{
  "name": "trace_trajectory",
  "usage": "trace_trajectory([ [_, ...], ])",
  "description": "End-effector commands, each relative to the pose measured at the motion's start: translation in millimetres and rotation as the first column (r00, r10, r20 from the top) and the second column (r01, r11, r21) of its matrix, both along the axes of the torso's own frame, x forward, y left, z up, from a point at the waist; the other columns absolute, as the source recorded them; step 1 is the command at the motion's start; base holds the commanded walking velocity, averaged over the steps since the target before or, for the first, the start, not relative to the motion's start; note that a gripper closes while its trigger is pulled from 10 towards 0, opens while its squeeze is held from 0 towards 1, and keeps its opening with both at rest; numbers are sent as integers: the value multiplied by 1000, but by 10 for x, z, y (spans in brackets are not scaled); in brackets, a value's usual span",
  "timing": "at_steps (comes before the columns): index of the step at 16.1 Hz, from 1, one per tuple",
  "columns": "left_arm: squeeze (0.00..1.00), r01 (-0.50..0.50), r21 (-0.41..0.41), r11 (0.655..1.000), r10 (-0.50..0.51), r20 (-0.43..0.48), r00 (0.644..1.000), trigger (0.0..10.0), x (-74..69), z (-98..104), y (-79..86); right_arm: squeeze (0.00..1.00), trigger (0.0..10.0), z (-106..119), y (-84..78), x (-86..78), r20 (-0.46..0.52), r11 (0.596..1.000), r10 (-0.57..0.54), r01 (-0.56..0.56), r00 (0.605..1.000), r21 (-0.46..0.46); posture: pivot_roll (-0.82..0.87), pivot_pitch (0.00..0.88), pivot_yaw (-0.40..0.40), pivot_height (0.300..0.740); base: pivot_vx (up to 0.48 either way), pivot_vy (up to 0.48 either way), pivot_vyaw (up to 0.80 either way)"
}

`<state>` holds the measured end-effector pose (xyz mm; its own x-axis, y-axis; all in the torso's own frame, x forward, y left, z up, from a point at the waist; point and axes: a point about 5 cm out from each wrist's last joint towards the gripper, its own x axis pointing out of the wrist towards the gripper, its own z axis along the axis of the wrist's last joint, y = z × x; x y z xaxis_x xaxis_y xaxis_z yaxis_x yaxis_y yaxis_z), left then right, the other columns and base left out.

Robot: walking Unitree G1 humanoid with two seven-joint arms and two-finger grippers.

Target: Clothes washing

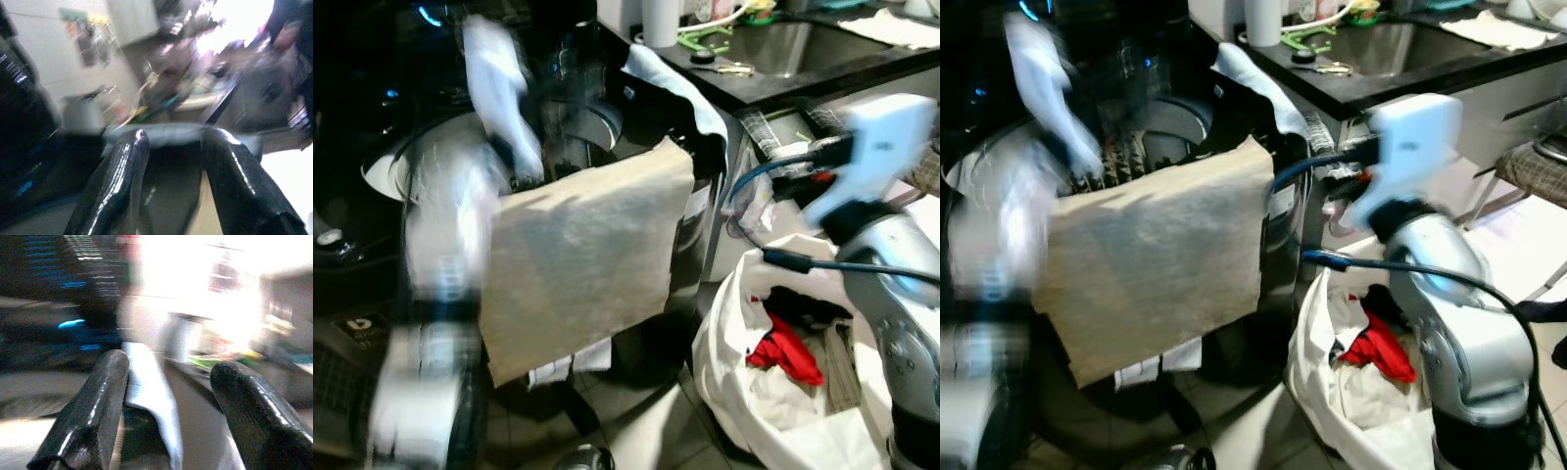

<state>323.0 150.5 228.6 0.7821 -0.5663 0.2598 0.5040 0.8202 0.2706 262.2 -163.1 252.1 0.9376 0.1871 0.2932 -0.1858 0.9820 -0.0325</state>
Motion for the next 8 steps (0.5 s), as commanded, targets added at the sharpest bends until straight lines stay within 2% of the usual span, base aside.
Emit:
trace_trajectory([
  [1,0,-63,9,998,62,21,998,10000,-162,-23,-68,0,10000,-68,-1,-48,-29,997,-54,55,998,49,-86,0,110,740,0,0,0],
  [2,0,-73,-29,997,73,-17,997,10000,-229,-63,-49,0,10000,-98,32,-78,-38,997,-42,44,998,60,-85,0,110,740,0,0,0],
  [3,0,-112,-103,988,103,-94,990,10000,-361,-109,-2,0,10000,-169,103,-148,-65,996,-1,7,998,85,-81,0,103,740,0,0,0],
  [4,0,-112,-116,987,96,-140,986,10000,-479,-185,11,0,10000,-254,134,-201,-94,996,19,-10,995,91,-71,0,90,740,0,0,0],
  [5,0,-102,-83,991,89,-142,986,10000,-571,-260,-9,0,10000,-326,152,-231,-117,996,32,-22,993,85,-65,0,87,740,0,0,0],
  [6,0,-62,-26,998,56,-203,978,10000,-781,-590,-69,0,10000,-551,176,-228,-192,999,40,-33,981,41,-72,0,88,740,0,0,0],
  [7,0,-40,-28,999,34,-202,979,10000,-833,-572,-105,0,10000,-599,164,-234,-204,999,30,-28,978,15,-66,0,86,740,0,0,0],
  [8,0,-46,-33,998,38,-211,977,10000,-847,-520,-123,0,10000,-601,156,-248,-207,999,28,-21,978,34,-60,0,87,740,0,0,0],
])
